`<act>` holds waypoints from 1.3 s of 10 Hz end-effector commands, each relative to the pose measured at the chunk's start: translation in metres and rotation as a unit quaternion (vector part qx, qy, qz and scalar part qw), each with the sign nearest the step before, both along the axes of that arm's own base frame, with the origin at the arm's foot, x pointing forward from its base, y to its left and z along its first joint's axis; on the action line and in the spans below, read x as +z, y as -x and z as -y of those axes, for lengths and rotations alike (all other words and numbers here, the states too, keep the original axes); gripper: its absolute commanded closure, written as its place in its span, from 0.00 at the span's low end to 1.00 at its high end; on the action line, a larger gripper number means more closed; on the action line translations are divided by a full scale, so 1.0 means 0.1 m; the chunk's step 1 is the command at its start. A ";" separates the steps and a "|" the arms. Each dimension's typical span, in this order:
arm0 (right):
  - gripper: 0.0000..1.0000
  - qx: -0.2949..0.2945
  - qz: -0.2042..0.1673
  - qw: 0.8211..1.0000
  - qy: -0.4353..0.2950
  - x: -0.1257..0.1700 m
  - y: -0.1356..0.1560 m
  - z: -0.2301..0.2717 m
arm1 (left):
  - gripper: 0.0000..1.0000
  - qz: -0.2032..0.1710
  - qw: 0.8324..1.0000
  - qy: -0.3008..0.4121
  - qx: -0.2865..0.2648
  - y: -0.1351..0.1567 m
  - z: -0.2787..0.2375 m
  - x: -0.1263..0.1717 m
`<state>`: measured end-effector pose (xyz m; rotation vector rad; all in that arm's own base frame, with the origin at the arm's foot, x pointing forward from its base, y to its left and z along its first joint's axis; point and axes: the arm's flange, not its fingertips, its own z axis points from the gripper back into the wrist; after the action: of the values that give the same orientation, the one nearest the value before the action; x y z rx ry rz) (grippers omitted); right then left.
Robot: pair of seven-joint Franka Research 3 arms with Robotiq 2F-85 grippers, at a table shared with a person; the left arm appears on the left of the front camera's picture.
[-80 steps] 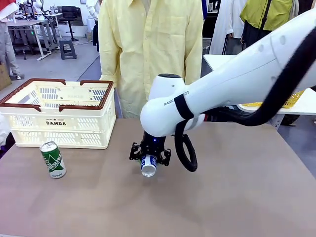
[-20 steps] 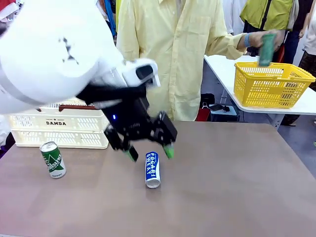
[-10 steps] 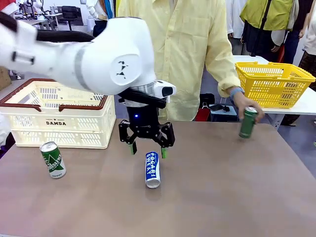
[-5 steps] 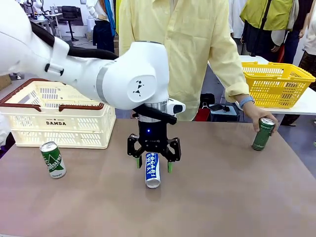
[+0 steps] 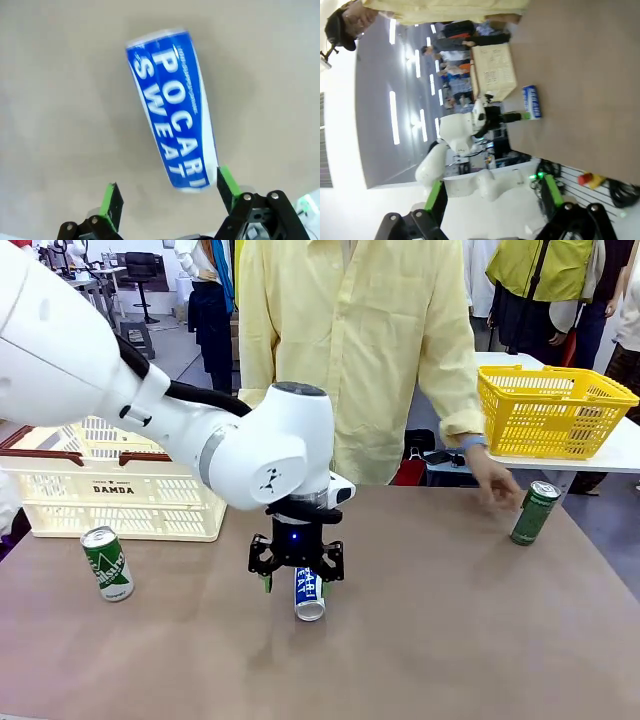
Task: Place the drinks into the Shopping basket.
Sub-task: Pick up one drink and place it into the Shopping basket.
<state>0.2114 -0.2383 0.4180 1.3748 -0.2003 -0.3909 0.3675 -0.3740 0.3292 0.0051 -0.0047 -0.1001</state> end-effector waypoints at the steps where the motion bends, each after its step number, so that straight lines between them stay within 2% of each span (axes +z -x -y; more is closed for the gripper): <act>1: 0.00 0.010 0.016 1.000 0.022 -0.05 0.30 0.27 | 0.00 0.066 0.997 0.004 0.031 0.03 0.04 -0.14; 2: 0.00 0.000 0.000 1.000 0.000 0.00 0.00 0.00 | 0.00 0.077 0.996 0.017 0.038 0.02 0.03 -0.21; 4: 0.00 0.000 0.000 1.000 0.000 0.00 0.00 0.00 | 0.00 0.074 0.995 0.055 0.043 0.00 0.07 -0.31; 5: 0.00 -0.002 -0.001 1.000 0.014 0.00 0.20 0.16 | 0.00 0.078 0.995 0.043 0.049 -0.01 0.09 -0.35; 7: 0.00 0.044 0.030 0.998 -0.017 0.08 0.17 -0.06 | 0.00 0.089 0.994 0.035 0.054 -0.03 0.14 -0.39; 8: 0.00 0.095 0.040 0.994 -0.035 0.09 0.14 -0.28 | 0.00 0.105 0.992 0.031 0.059 -0.04 0.16 -0.40; 9: 0.00 0.139 0.028 0.989 -0.037 -0.01 0.08 -0.52 | 0.00 0.117 0.991 0.030 0.062 -0.06 0.16 -0.43; 11: 0.00 0.144 0.000 0.988 -0.049 -0.19 -0.02 -0.75 | 0.00 0.132 0.989 0.028 0.056 -0.09 0.16 -0.44; 12: 0.00 0.118 0.014 0.992 -0.046 -0.01 0.06 -0.53 | 0.00 0.129 0.990 0.033 0.055 -0.11 0.15 -0.46; 13: 0.00 0.118 0.014 0.992 -0.046 -0.01 0.06 -0.53 | 0.00 0.136 0.988 0.038 0.069 -0.12 0.15 -0.50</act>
<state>0.2088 -0.1705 0.4076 1.4876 0.0023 -0.1768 0.3794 -0.3828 0.2908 -0.0541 -0.2416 -0.0001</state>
